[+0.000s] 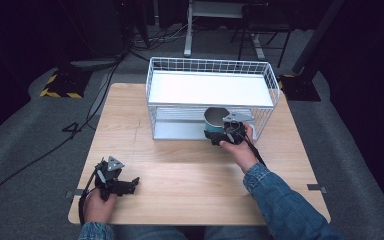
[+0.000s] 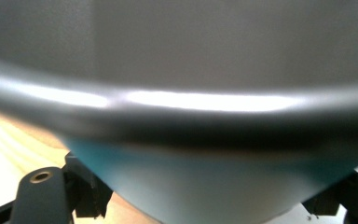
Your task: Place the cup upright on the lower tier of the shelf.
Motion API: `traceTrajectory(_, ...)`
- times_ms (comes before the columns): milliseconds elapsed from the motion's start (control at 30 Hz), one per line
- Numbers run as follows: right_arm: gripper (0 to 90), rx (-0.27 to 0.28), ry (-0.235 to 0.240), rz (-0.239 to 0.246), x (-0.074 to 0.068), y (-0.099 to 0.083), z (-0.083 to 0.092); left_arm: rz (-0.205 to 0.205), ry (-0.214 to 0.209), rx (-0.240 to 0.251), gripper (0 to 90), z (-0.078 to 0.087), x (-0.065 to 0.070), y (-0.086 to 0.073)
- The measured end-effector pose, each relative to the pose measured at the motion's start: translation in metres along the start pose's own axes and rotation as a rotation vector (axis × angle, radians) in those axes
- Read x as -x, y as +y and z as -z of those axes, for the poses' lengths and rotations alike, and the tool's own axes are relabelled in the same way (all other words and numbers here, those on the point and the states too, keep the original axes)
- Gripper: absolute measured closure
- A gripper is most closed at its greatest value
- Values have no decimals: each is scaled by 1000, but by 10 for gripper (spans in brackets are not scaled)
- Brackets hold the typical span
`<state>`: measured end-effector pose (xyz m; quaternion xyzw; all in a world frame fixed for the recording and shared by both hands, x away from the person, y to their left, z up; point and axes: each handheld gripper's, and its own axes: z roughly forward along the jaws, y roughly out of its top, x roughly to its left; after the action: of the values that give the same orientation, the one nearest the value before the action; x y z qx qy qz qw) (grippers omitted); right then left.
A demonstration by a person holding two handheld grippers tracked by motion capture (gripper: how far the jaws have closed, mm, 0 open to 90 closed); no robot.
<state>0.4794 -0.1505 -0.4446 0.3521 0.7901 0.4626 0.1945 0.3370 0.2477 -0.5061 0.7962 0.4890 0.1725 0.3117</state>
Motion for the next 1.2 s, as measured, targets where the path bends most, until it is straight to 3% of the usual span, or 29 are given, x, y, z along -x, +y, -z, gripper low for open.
traceTrajectory(433,212,50,-46,-37,5,1,-27,-1,1,-1,0,0,0,0)
traceTrajectory(467,212,77,-61,-29,5,1,-30,-2,-1,-1,0,0,0,0)
traceTrajectory(633,212,103,-79,-10,6,0,-34,0,0,0,0,0,0,0)
traceTrajectory(1200,211,68,-83,-48,8,-8,-46,-1,-1,-1,0,0,0,0)
